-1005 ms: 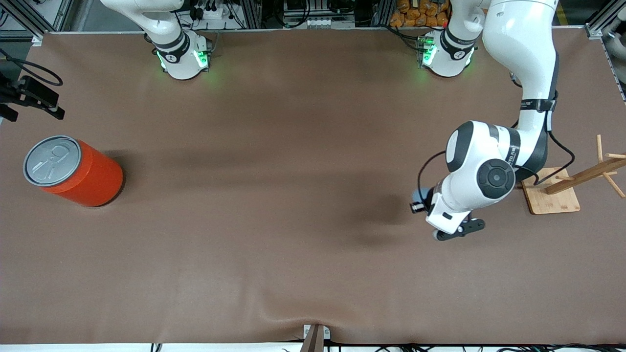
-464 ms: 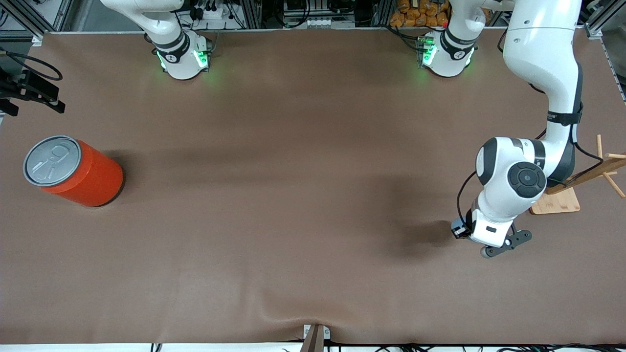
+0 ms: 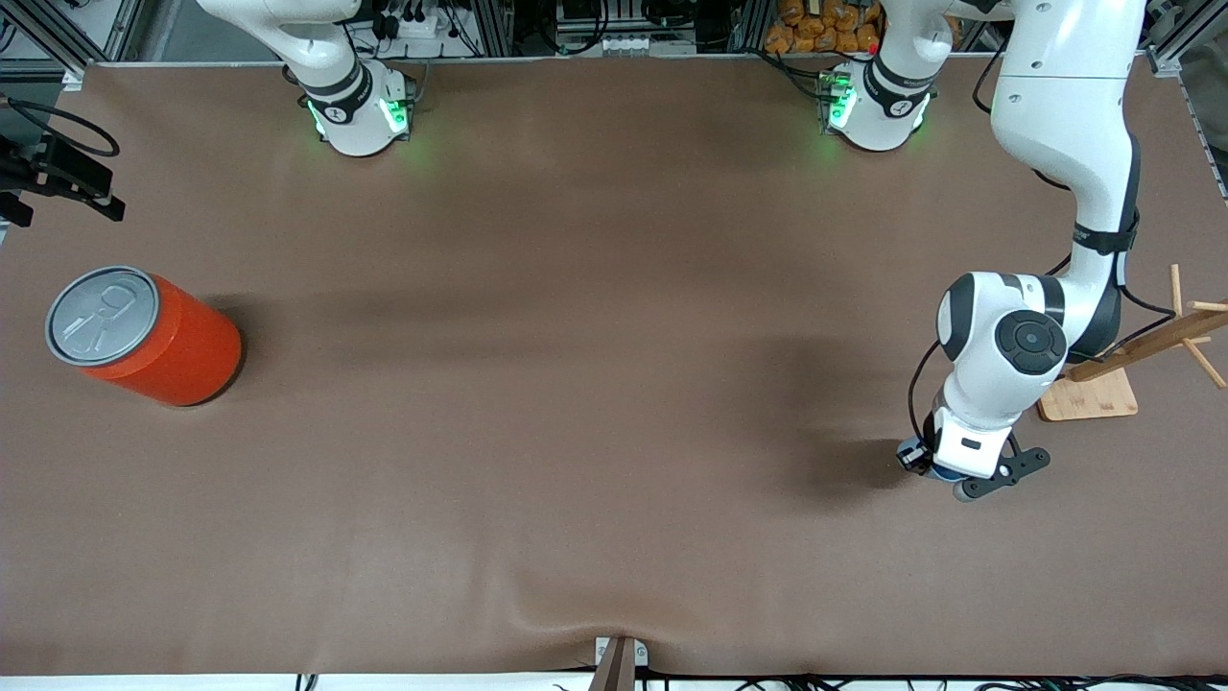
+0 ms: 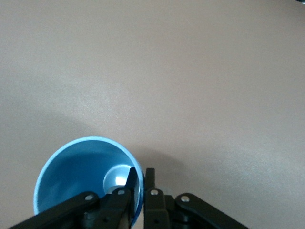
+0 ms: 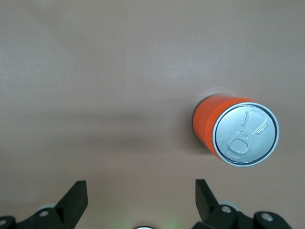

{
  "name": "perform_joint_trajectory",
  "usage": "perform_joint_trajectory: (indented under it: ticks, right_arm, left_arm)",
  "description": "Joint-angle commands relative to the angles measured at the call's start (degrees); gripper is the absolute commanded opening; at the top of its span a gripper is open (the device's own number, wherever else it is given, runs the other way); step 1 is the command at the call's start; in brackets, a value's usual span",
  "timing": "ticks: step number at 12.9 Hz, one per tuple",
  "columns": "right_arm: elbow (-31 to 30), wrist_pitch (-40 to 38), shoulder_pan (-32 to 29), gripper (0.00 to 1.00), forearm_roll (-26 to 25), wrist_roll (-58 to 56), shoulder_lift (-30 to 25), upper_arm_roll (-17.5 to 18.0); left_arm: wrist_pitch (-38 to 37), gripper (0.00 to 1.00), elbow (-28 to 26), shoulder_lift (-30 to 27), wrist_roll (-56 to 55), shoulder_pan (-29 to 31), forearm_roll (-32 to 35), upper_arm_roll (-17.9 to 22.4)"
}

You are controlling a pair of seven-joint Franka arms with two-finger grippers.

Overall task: Flip cup
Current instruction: 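Carry the cup toward the wooden stand and lower it upright, then open the left gripper and raise it away from the cup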

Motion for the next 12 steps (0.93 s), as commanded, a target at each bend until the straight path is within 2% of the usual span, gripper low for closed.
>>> perform_joint_trajectory:
  ticks: [1,3,8,10,12]
  right_arm:
    - [1.00,-0.94,-1.28,1.00,-0.30,-0.86,-0.14,0.65]
    - [0.92,-1.03,-1.19,1.00,-0.39,-0.87,-0.23,0.65]
    - [0.92,-1.03,-1.19,1.00,-0.30,-0.86,-0.23,0.65]
    - [0.92,-1.12,-1.28,1.00,-0.21,-0.86,-0.23,0.65]
    - [0.92,-1.12,-1.28,1.00,-0.21,-0.95,-0.32,0.74]
  left_arm:
    - [0.46,1.00,-0.99,-1.40,-2.35,-0.17,1.95,0.05]
    - [-2.69,1.00,-0.91,-4.55,-1.39,-0.08,1.95,0.05]
    - [-16.04,1.00,0.06,-14.30,9.04,0.97,1.95,0.05]
    - [-23.24,1.00,0.85,-18.26,16.16,2.03,1.95,-0.03]
    - [-31.76,1.00,3.91,-20.73,21.70,2.47,1.86,-0.12]
